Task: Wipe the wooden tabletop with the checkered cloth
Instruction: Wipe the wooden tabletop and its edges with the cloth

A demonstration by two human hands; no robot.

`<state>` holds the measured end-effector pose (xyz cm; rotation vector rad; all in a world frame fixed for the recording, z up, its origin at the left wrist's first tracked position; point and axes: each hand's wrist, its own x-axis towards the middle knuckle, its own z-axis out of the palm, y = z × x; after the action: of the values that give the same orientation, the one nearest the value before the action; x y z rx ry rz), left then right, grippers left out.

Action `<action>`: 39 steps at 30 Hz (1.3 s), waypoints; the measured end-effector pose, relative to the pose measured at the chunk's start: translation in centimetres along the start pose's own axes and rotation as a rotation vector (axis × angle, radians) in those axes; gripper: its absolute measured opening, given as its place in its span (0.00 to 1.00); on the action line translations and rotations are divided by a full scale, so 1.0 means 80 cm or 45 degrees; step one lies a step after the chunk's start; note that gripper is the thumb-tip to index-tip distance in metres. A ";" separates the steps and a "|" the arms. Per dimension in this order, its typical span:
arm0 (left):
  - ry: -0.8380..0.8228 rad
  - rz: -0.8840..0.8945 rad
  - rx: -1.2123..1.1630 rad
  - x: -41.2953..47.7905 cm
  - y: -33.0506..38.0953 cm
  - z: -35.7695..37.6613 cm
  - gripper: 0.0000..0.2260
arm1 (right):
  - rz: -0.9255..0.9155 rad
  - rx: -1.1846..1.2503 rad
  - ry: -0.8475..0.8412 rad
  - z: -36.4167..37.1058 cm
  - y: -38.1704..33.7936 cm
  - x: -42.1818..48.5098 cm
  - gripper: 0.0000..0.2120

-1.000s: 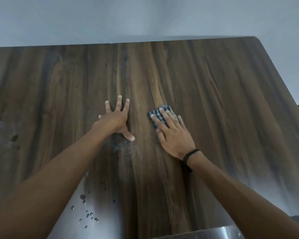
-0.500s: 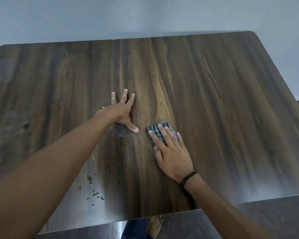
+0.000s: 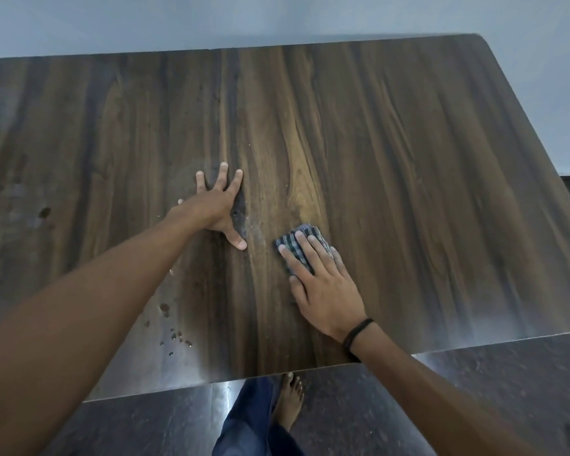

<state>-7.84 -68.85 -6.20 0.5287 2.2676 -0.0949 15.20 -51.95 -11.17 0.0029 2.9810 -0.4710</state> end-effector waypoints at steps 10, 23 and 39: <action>0.008 0.024 -0.006 0.001 -0.002 0.000 0.72 | 0.086 -0.019 0.058 0.001 0.025 -0.017 0.26; 0.076 0.006 0.026 -0.038 -0.003 0.021 0.74 | 0.191 -0.010 0.182 0.045 -0.051 -0.104 0.27; 0.038 0.004 0.010 -0.067 -0.010 0.070 0.70 | 0.072 -0.114 0.112 0.044 -0.038 -0.140 0.27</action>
<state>-1.09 -72.69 -6.28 0.5414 2.2966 -0.0953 26.65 -55.72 -12.21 0.1015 3.0759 -0.3397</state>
